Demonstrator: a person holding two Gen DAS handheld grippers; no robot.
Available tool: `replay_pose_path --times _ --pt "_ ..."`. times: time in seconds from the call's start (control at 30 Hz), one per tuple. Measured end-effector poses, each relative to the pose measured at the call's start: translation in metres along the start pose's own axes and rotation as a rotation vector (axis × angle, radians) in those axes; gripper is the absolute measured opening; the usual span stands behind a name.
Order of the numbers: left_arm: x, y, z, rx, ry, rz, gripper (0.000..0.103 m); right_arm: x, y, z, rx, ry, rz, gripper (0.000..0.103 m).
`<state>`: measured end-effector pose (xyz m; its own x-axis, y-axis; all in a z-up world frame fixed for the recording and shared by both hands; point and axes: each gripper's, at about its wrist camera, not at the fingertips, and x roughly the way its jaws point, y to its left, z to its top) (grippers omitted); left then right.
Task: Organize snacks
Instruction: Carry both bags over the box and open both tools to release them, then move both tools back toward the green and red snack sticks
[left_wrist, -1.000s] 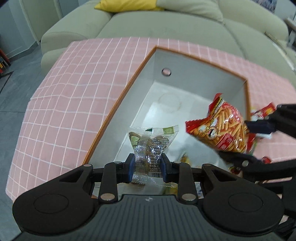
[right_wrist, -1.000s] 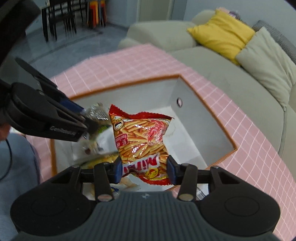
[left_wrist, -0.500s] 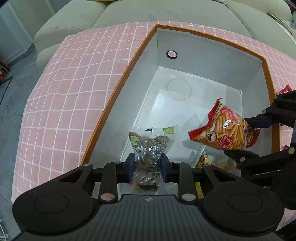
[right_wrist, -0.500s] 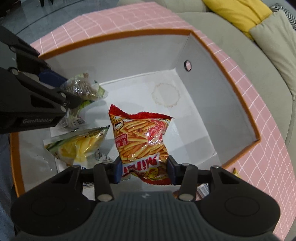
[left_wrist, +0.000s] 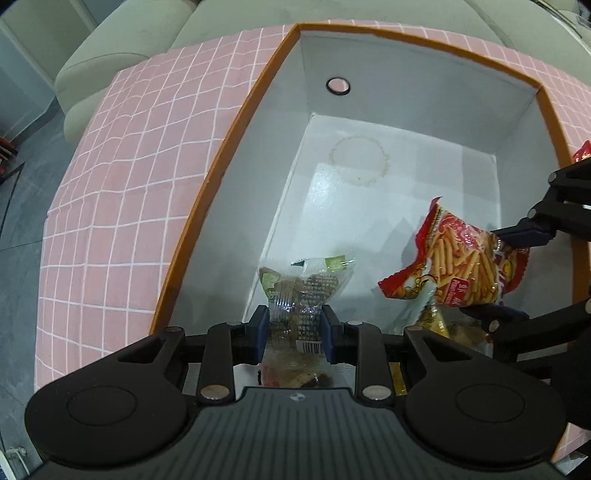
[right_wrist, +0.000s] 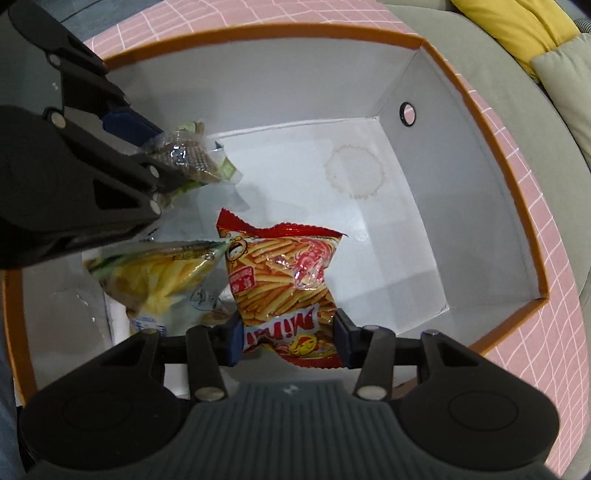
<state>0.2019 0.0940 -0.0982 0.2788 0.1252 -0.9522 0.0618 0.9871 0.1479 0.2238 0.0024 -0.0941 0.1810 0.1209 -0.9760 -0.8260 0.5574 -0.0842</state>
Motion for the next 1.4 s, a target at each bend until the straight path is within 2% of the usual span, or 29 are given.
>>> replay_pose_path --times 0.17,0.23,0.33,0.43,0.53,0.7,0.83,1.0,1.13,1.27,1.4 --pt "0.0 0.002 0.001 -0.003 0.01 -0.012 0.033 0.0 -0.001 0.0 0.006 0.004 0.006 0.046" --pt "-0.002 0.003 0.001 -0.008 0.003 -0.005 0.038 -0.002 -0.003 0.0 0.008 -0.002 0.003 0.049" --pt "-0.007 0.004 0.001 -0.024 -0.015 -0.004 0.038 -0.007 -0.003 0.0 0.018 -0.018 -0.007 0.057" --pt "-0.016 0.006 0.0 -0.036 -0.036 -0.006 0.043 -0.015 -0.003 0.0 0.02 -0.03 -0.027 0.064" --pt "-0.027 0.007 -0.001 -0.05 -0.062 -0.007 0.05 -0.025 -0.002 -0.001 0.02 -0.045 -0.047 0.068" --pt "-0.052 0.011 -0.002 -0.085 -0.125 -0.007 0.053 -0.049 -0.003 -0.006 0.026 -0.098 -0.08 0.077" --pt "-0.077 0.013 -0.006 -0.152 -0.199 -0.009 0.053 -0.08 -0.005 -0.016 0.033 -0.174 -0.106 0.081" --pt "-0.114 0.0 -0.016 -0.197 -0.315 -0.047 0.054 -0.12 -0.018 -0.043 0.146 -0.315 -0.116 0.081" --pt "-0.137 -0.016 -0.031 -0.241 -0.389 -0.097 0.057 -0.146 -0.025 -0.079 0.255 -0.419 -0.136 0.081" --pt "-0.153 -0.041 -0.048 -0.254 -0.442 -0.154 0.057 -0.159 -0.028 -0.12 0.347 -0.47 -0.155 0.076" --pt "-0.162 -0.069 -0.063 -0.243 -0.473 -0.235 0.057 -0.156 -0.031 -0.164 0.448 -0.48 -0.213 0.072"
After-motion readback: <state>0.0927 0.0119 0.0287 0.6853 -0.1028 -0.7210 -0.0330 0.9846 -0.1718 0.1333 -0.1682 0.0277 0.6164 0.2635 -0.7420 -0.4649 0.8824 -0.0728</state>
